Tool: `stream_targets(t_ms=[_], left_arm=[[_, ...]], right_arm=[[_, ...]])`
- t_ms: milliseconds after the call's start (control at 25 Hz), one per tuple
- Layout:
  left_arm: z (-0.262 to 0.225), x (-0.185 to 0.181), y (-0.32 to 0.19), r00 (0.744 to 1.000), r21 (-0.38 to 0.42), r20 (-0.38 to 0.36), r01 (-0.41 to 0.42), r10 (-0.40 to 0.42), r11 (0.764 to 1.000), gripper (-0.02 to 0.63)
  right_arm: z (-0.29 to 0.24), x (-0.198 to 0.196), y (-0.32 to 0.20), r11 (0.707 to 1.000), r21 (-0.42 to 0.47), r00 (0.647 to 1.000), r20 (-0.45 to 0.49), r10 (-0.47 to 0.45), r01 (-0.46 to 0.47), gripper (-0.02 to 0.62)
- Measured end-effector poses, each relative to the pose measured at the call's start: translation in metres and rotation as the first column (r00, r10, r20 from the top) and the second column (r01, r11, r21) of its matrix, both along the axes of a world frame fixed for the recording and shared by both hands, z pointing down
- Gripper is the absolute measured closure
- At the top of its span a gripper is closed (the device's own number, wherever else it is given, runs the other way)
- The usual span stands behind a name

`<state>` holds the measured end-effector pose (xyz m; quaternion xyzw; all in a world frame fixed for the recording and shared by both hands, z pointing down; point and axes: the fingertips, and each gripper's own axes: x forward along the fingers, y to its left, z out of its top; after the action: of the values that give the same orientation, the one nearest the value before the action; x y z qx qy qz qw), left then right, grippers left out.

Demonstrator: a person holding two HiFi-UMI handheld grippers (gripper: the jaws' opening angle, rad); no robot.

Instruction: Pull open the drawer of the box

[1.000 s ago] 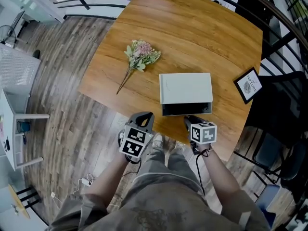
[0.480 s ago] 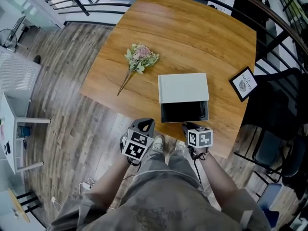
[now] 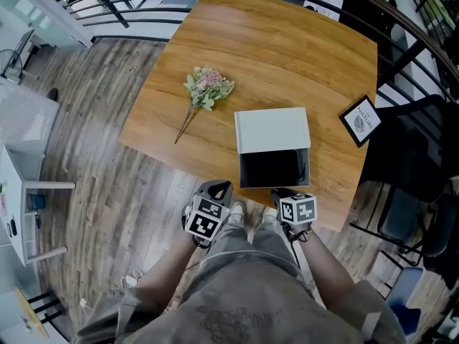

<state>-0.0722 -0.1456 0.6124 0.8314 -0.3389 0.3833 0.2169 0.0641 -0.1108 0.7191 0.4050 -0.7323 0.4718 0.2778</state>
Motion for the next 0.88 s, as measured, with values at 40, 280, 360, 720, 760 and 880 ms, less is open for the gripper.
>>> stream_targets(t_ms=[40, 280, 360, 720, 760, 880], left_arm=[[0.0, 0.0, 0.001, 1.0, -0.006, -0.007, 0.003, -0.003, 1.0, 0.591], [-0.006, -0.003, -0.004, 1.0, 0.0, -0.018, 0.008, -0.008, 1.0, 0.591], [-0.012, -0.006, -0.009, 1.0, 0.013, -0.023, 0.018, -0.017, 1.0, 0.591], [-0.057, -0.017, -0.04, 0.996, 0.121, -0.063, 0.076, -0.068, 0.99, 0.591], [-0.061, -0.018, -0.044, 0.995, 0.131, -0.069, 0.083, -0.075, 0.988, 0.591], [-0.071, -0.02, -0.054, 0.993, 0.154, -0.078, 0.099, -0.088, 0.983, 0.591]], right_arm=[[0.0, 0.0, 0.0, 1.0, -0.004, 1.0, -0.005, -0.007, 0.007, 0.514], [-0.011, 0.01, 0.0, 0.998, 0.017, 0.997, -0.06, -0.058, 0.059, 0.37], [-0.025, 0.016, 0.0, 0.996, 0.027, 0.995, -0.067, -0.079, 0.081, 0.37], [-0.08, 0.038, -0.05, 0.975, 0.171, 0.981, -0.157, -0.114, 0.141, 0.37], [-0.08, 0.04, -0.059, 0.974, 0.18, 0.98, -0.165, -0.11, 0.14, 0.367], [-0.073, 0.043, -0.08, 0.976, 0.176, 0.979, -0.178, -0.098, 0.13, 0.343]])
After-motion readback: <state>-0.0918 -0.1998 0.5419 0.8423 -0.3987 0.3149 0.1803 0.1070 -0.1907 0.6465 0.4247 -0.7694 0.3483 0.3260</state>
